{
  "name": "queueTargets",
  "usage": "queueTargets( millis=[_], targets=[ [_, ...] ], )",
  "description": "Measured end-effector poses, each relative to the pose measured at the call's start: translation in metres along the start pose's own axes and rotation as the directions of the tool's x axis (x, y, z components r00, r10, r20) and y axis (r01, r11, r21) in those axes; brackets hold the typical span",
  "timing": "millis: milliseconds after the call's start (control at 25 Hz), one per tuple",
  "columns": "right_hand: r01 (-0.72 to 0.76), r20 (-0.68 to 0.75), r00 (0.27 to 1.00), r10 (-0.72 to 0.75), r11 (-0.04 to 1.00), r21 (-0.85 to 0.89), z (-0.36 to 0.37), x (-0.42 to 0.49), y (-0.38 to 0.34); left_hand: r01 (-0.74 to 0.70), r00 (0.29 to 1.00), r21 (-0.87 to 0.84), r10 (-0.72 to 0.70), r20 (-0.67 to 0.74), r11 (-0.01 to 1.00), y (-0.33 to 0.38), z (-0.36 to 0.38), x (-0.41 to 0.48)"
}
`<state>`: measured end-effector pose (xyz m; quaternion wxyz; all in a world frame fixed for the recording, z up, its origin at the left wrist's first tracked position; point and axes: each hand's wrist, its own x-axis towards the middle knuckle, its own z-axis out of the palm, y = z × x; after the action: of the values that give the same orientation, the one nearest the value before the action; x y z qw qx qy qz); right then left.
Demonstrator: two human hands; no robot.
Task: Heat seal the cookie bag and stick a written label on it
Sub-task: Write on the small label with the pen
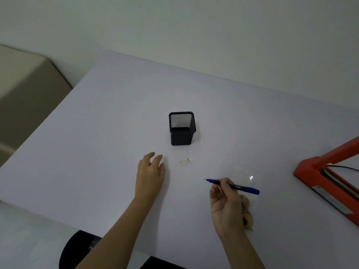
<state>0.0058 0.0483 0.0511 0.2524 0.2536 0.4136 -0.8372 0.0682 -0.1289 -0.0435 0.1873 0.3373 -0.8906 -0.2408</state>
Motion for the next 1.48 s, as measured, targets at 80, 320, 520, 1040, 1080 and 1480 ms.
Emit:
queueTargets(
  millis=[80, 320, 520, 1040, 1080, 1480],
  targets=[
    [-0.007, 0.005, 1.0, 0.007, 1.0, 0.014, 0.004, -0.002, 0.0, 0.078, 0.987, 0.024, -0.08, 0.138, 0.997, -0.004, -0.007, -0.003],
    [0.123, 0.027, 0.992, -0.12, 0.983, -0.136, 0.019, -0.011, -0.004, 0.604, 0.795, -0.666, -0.383, 0.47, 0.438, 0.059, -0.055, 0.0],
    [0.18, 0.037, 0.984, -0.177, 0.959, -0.22, 0.022, -0.016, -0.003, 0.664, 0.746, -0.715, -0.253, 0.616, 0.218, 0.091, -0.078, -0.012],
    [0.319, 0.205, 0.944, -0.258, 0.871, -0.374, 0.018, -0.012, 0.008, 0.546, 0.804, -0.634, -0.13, 0.58, 0.547, 0.1, -0.08, -0.013],
    [0.332, 0.221, 0.939, -0.264, 0.865, -0.376, 0.019, -0.011, 0.01, 0.543, 0.809, -0.633, -0.141, 0.571, 0.552, 0.099, -0.079, -0.013],
    [0.322, 0.297, 0.935, -0.194, 0.818, -0.476, 0.048, 0.026, -0.009, 0.624, 0.776, -0.681, -0.208, 0.595, 0.383, 0.076, -0.073, 0.017]
  ],
)
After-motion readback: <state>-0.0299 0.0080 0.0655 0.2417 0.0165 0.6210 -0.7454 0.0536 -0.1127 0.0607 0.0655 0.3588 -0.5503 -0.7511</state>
